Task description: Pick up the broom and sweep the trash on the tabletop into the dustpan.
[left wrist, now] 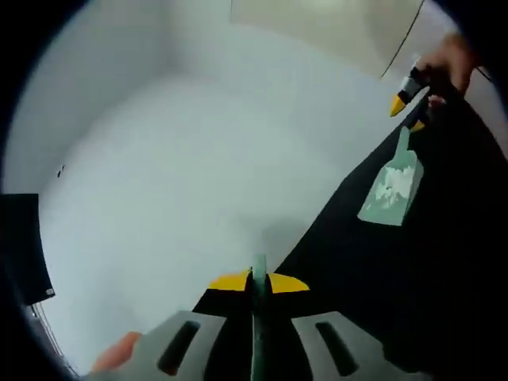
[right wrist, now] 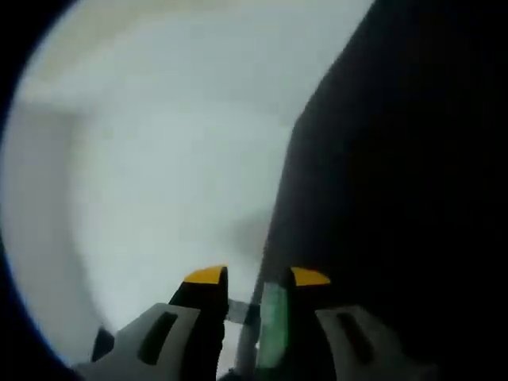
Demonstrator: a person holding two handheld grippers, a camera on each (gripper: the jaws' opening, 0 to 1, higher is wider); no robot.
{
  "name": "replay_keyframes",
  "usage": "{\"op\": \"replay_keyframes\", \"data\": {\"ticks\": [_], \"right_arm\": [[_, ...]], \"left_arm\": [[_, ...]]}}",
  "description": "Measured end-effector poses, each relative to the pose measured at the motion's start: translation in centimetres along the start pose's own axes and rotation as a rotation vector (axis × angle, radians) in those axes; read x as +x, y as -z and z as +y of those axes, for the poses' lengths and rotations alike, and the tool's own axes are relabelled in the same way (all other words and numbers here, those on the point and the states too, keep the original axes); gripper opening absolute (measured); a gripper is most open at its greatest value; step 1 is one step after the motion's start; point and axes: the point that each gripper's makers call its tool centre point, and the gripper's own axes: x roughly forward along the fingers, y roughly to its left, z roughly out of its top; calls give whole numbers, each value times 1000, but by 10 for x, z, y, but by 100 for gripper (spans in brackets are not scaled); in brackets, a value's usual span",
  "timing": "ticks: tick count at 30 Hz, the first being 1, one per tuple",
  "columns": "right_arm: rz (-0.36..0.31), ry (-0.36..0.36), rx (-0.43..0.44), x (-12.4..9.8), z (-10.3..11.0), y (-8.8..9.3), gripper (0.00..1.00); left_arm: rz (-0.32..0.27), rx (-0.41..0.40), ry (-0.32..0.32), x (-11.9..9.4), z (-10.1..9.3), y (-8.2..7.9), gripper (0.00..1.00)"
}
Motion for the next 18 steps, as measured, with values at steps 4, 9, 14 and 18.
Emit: {"op": "replay_keyframes", "data": {"ticks": [4,9,14,18], "right_arm": [[42,36,-24,9,-2,21,32],[38,69,-33,20,-7,35,29],[18,80,8,34,-7,34,29],[78,101,-32,43,-7,53,21]], "left_arm": [[-4,-96,97,3,-16,3,6],[-7,-211,185,6,-27,5,8],[-25,-372,239,7,-28,7,10],[-31,-387,241,8,-27,7,10]]}}
